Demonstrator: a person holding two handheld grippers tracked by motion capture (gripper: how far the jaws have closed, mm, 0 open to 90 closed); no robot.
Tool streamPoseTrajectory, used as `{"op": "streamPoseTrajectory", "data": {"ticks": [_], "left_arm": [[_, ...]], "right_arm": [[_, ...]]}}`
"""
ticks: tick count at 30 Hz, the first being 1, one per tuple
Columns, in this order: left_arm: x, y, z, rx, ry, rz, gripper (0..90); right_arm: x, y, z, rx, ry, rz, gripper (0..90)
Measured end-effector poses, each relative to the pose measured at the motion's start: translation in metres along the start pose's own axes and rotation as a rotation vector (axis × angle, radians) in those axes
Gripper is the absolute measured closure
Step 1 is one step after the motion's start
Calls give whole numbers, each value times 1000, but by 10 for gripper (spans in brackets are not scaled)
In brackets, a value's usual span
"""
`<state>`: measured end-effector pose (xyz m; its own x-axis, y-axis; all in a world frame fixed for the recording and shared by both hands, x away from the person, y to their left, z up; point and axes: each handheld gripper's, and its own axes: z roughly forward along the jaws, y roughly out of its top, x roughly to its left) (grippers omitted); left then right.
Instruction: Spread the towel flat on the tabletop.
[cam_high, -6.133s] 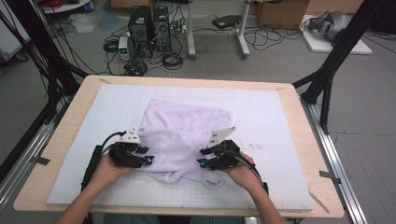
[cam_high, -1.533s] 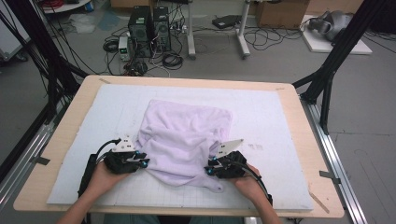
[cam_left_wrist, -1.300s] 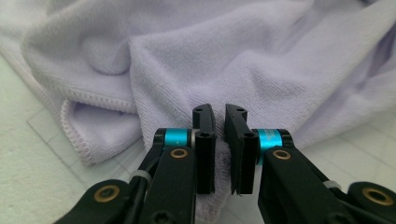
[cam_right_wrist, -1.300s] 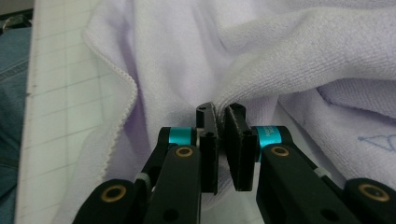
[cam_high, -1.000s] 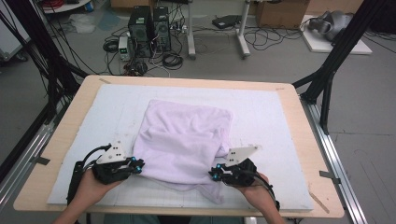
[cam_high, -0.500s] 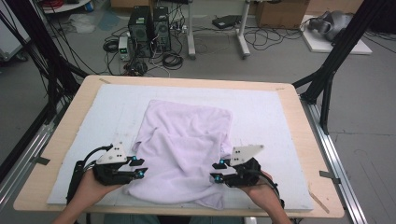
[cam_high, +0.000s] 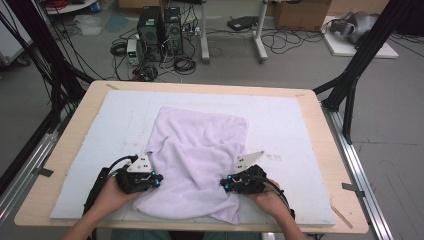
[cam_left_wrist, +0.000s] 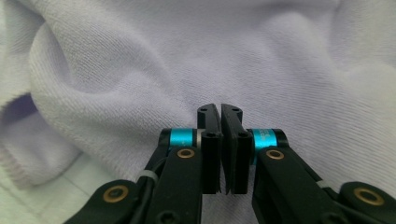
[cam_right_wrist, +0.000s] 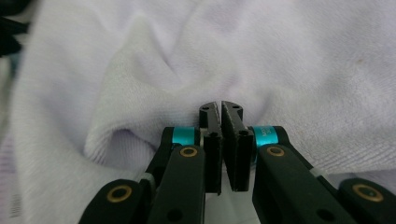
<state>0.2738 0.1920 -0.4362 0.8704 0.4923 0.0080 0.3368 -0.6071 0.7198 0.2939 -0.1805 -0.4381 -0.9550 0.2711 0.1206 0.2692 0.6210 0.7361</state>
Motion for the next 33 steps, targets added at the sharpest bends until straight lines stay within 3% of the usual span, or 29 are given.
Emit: {"op": "streamPoseTrajectory", "data": {"ticks": [8, 11, 14, 18, 21, 23, 27, 28, 31, 33], "left_arm": [[-25, -11, -35, -73, -17, -4, 875], [-37, -10, -51, -88, -33, 17, 874], [-41, -6, -61, -107, -33, 33, 852], [-29, -1, -51, -118, 8, 7, 739], [-20, 0, -35, -103, 33, 1, 687], [-13, 0, -21, -88, 35, -12, 660], [-3, 0, 3, -34, 20, -29, 662], [-3, -1, 7, -40, 27, -16, 698], [-3, -1, 6, -41, 26, -27, 831], [-6, -2, 4, -42, 29, -20, 855]], "right_arm": [[36, -1, -17, -4, 35, -44, 874], [52, -1, -27, -49, 79, -52, 865], [59, 3, -42, -126, 82, -59, 794], [48, 8, -49, -95, -44, -76, 712], [29, 4, -37, -30, -110, -64, 665], [18, -1, -25, 8, -109, -39, 648], [9, -9, -5, 80, -102, -28, 643], [10, -10, -5, 55, -98, -25, 666], [10, -12, -5, 42, -67, -9, 847], [13, -12, -4, 43, -60, -25, 871]]}}
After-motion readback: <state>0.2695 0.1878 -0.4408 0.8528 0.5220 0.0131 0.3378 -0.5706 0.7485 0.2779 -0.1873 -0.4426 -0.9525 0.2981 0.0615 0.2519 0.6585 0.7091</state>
